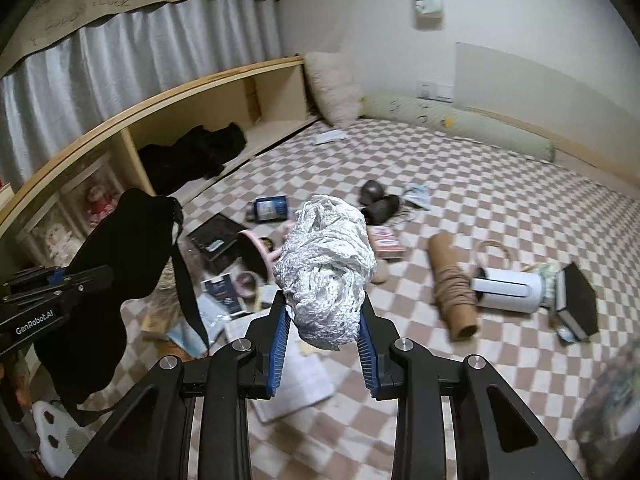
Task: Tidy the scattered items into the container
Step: 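Carry the foil ball with the right tool while the left tool carries the black bag to the box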
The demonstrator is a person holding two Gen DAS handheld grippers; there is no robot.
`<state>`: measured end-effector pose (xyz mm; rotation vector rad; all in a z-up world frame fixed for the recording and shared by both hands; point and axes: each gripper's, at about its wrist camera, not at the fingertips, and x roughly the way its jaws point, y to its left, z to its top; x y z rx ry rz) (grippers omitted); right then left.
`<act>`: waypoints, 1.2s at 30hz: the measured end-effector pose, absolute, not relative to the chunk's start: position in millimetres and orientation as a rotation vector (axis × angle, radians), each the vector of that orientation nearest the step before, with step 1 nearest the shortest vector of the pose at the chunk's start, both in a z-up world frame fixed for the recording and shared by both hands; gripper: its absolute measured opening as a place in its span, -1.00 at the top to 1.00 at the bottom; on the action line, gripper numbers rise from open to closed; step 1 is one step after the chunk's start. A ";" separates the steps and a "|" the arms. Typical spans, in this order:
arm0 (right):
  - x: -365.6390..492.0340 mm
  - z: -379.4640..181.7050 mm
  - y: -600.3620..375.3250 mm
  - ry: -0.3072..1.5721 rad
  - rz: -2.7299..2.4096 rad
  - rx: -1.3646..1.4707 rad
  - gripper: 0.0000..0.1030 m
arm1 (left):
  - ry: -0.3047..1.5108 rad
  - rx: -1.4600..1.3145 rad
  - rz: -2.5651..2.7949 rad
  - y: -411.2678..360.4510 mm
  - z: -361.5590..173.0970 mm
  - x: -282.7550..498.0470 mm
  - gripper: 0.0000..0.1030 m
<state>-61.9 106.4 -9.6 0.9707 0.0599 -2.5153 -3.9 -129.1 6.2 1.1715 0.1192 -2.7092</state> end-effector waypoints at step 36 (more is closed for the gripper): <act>-26.2 39.1 307.8 -0.057 -2.847 0.977 0.38 | -0.051 1.192 -3.073 81.6 39.0 -53.4 0.59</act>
